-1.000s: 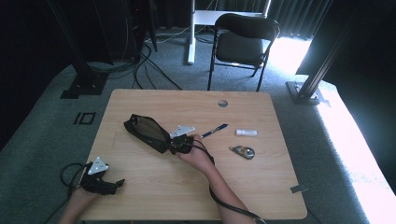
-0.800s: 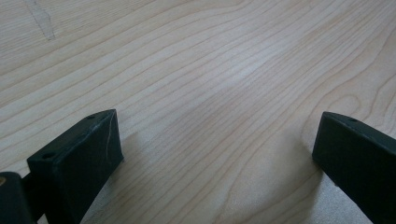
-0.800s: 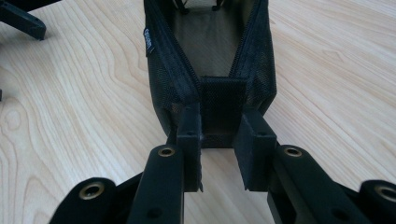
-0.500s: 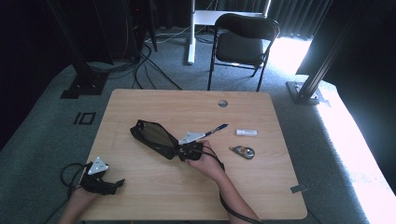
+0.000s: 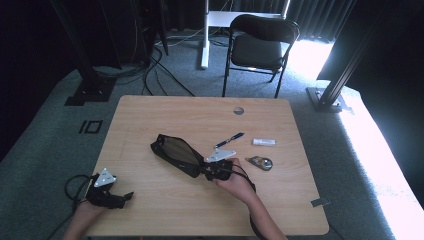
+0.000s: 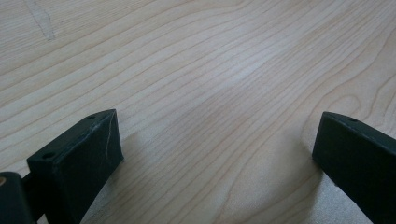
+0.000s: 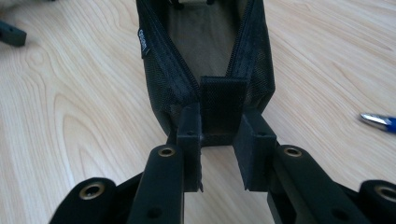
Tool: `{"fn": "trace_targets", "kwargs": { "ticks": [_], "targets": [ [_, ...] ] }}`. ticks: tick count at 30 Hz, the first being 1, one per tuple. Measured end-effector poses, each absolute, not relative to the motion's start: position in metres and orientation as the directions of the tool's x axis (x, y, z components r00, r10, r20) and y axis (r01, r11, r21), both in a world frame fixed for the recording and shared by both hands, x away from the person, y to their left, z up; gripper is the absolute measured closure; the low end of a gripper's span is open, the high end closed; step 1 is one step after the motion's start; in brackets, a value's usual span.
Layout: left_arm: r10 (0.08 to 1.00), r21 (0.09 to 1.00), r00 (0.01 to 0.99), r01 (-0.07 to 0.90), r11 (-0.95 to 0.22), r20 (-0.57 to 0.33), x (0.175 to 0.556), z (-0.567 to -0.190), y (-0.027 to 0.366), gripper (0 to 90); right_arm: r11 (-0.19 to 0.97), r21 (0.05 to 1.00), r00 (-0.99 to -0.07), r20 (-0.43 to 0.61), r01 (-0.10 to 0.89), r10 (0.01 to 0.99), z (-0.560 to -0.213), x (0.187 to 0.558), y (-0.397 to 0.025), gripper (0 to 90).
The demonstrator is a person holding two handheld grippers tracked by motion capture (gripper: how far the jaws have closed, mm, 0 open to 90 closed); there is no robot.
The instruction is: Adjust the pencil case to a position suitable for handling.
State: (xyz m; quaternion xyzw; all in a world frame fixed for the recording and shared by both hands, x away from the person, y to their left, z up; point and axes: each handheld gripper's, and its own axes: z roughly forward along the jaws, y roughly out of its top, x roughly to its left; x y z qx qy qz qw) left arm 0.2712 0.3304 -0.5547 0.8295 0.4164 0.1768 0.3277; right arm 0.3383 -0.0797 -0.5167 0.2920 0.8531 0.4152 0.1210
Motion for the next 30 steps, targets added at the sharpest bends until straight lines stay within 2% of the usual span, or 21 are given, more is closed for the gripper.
{"fn": "trace_targets", "kwargs": {
  "ticks": [30],
  "targets": [
    [0.807, 0.691, 0.591, 0.575, -0.439, 0.021, 0.271, -0.555, 0.330, 1.5, 0.470, 0.766, -0.764, 0.042, 0.438, 0.644, -0.518, 0.295, -0.159, 72.9]
  ]
}}
